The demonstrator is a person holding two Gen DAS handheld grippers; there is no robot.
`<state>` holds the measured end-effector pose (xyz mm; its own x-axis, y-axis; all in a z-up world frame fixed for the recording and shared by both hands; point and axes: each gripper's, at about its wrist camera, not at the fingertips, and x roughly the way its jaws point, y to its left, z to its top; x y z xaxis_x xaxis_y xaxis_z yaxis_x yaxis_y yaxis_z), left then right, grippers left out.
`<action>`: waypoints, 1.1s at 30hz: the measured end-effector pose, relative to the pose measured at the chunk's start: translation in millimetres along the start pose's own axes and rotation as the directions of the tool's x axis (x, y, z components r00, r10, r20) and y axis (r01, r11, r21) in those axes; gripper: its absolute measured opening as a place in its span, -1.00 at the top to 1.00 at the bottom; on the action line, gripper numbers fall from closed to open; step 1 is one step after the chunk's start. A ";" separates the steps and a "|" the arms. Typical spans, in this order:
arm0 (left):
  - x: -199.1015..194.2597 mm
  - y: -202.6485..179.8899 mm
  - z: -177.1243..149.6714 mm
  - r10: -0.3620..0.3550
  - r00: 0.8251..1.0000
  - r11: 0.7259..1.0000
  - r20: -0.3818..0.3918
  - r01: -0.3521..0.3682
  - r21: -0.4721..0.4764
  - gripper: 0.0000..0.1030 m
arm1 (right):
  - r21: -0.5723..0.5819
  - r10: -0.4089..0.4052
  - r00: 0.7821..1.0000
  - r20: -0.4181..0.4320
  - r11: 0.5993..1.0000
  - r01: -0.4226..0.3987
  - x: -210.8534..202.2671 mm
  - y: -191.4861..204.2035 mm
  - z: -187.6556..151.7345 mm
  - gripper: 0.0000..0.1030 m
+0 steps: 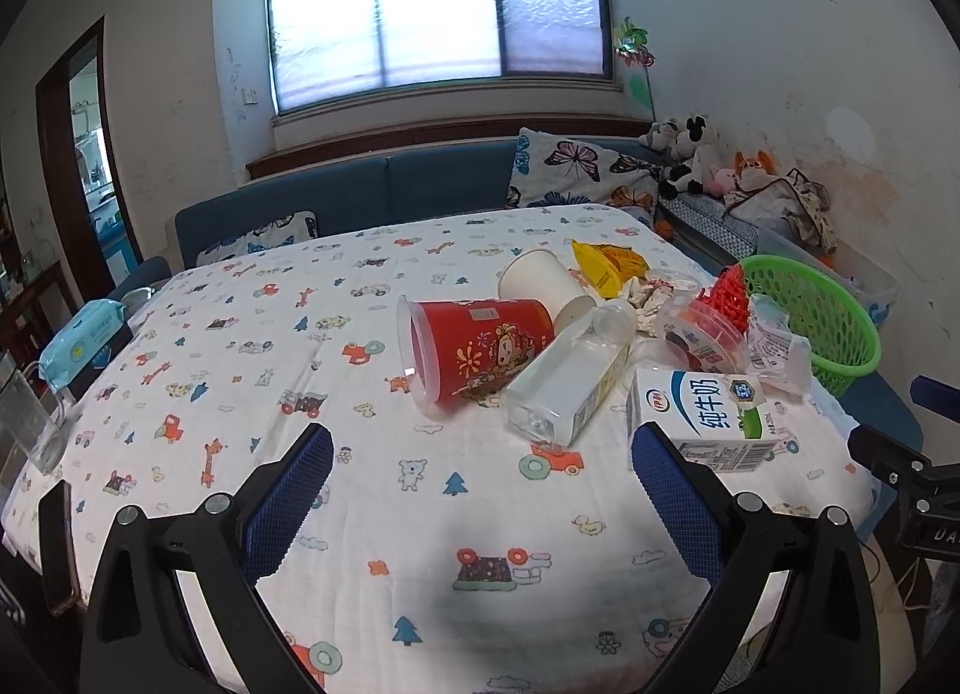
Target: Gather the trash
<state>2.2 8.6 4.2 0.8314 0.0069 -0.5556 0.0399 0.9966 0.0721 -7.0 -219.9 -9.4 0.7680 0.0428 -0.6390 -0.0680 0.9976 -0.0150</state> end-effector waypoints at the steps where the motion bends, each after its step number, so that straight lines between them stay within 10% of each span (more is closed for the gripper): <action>1: 0.0 -0.4 -0.3 -0.001 1.000 1.000 -0.001 0.001 0.000 -0.88 | 0.000 0.001 1.000 0.000 1.000 -0.001 -0.6 0.4 -0.1 -0.92; 33: 16.2 -1.5 2.3 0.003 1.000 1.000 -0.022 -0.003 0.008 -0.88 | 0.001 0.021 1.000 -0.018 1.000 -0.021 18.7 -0.7 1.2 -0.92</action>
<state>17.0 7.1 -3.0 0.8194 0.0120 -0.5731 0.0417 0.9959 0.0805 8.2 -219.7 -20.4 0.7550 0.0625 -0.6528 -0.0834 0.9965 -0.0010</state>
